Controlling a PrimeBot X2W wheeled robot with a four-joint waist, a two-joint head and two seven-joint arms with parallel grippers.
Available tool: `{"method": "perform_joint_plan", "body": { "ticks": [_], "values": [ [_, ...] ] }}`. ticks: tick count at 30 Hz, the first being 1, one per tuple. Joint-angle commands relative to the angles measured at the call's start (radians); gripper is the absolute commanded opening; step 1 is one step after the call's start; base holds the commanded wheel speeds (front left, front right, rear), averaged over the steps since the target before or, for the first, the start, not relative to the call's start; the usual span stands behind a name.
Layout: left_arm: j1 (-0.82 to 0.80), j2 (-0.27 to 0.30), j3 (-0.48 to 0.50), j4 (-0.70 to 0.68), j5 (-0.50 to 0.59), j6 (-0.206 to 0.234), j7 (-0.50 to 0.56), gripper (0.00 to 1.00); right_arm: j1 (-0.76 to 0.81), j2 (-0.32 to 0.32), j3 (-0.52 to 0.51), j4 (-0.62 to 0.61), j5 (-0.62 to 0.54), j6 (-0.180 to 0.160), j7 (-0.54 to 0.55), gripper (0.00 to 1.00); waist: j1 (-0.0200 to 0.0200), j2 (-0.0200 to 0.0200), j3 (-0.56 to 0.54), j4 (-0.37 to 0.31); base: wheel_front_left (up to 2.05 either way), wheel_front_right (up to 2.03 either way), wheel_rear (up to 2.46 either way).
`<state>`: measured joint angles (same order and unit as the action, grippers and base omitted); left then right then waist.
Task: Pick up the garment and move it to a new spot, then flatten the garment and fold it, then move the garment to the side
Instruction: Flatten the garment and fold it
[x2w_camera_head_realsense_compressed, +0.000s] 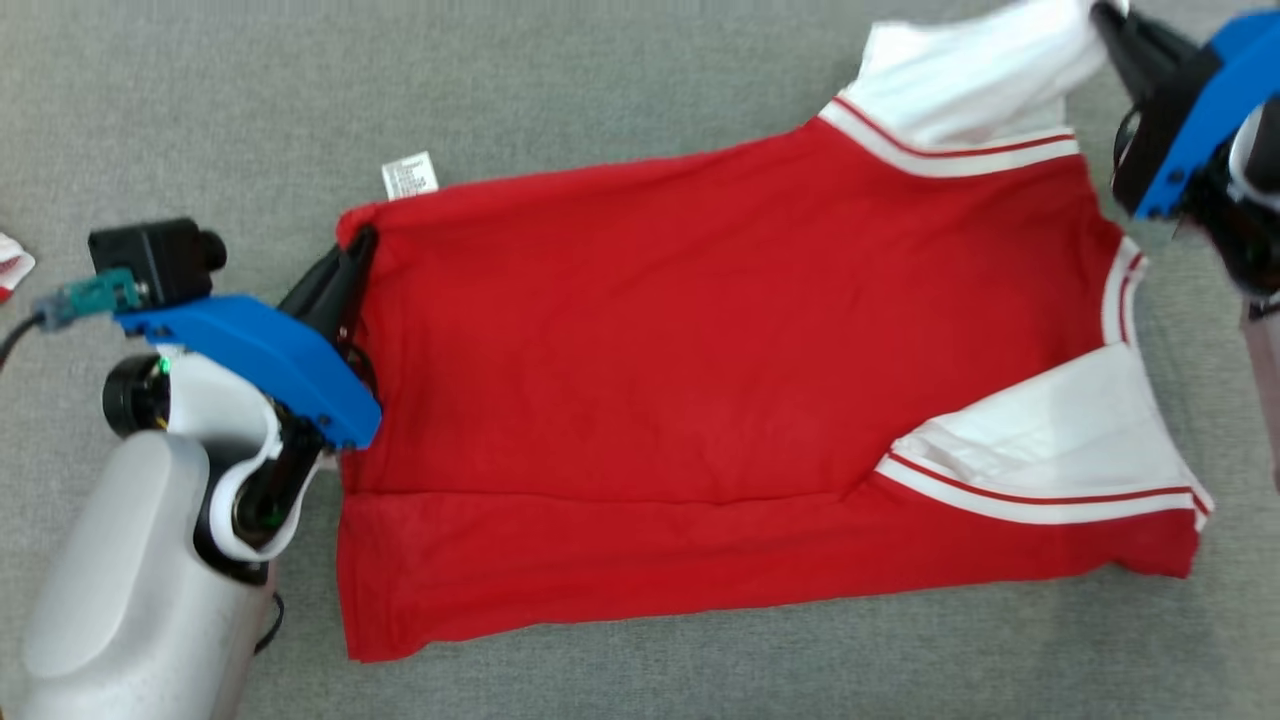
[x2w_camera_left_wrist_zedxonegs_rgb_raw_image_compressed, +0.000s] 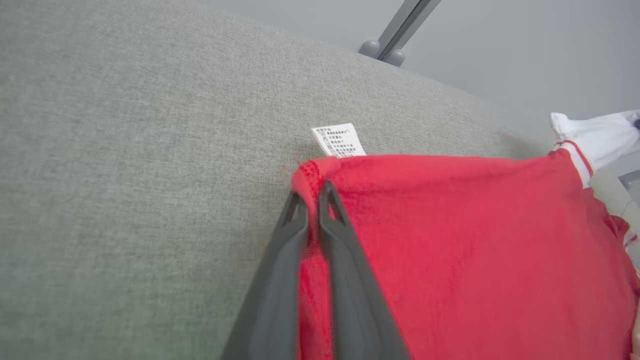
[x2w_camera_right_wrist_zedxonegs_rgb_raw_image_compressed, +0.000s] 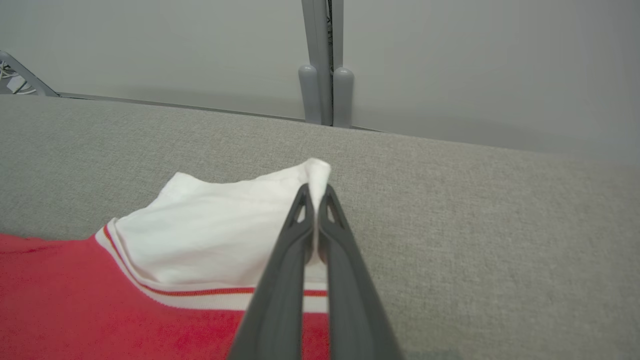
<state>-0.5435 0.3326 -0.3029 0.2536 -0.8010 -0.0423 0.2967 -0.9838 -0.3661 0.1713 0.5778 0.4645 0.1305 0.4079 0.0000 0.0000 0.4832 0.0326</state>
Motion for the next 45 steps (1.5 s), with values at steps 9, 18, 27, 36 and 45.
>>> {"method": "perform_joint_plan", "body": {
  "ticks": [9,18,27,36,45],
  "values": [
    [0.18,0.032,-0.009,-0.05,0.05,-0.011,-0.129,0.0,0.279,-0.063,0.007,-0.189,0.117,0.0,-0.001,0.0,0.0,0.0,-0.124,-0.06,0.0,0.0,0.0],
    [0.294,0.037,-0.051,-0.038,0.101,-0.011,-0.201,0.0,0.493,-0.036,-0.044,-0.282,0.165,0.001,0.02,0.0,0.0,0.0,-0.181,-0.046,0.0,0.0,0.0],
    [0.337,0.028,-0.064,-0.01,0.119,0.011,-0.23,0.08,0.654,-0.015,-0.081,-0.357,0.142,0.001,0.058,0.0,0.0,0.0,-0.206,-0.041,0.0,0.0,0.0],
    [0.347,0.014,-0.069,0.032,0.126,0.024,-0.274,1.0,0.812,0.017,-0.142,-0.449,0.098,0.001,0.141,1.0,0.0,0.0,-0.232,-0.038,0.0,0.0,0.0],
    [0.382,-0.02,-0.012,0.028,0.105,0.037,-0.424,1.0,0.892,0.076,-0.219,-0.571,0.067,0.001,0.163,1.0,0.0,0.0,-0.268,-0.04,0.0,0.0,0.0]
  ]
}}
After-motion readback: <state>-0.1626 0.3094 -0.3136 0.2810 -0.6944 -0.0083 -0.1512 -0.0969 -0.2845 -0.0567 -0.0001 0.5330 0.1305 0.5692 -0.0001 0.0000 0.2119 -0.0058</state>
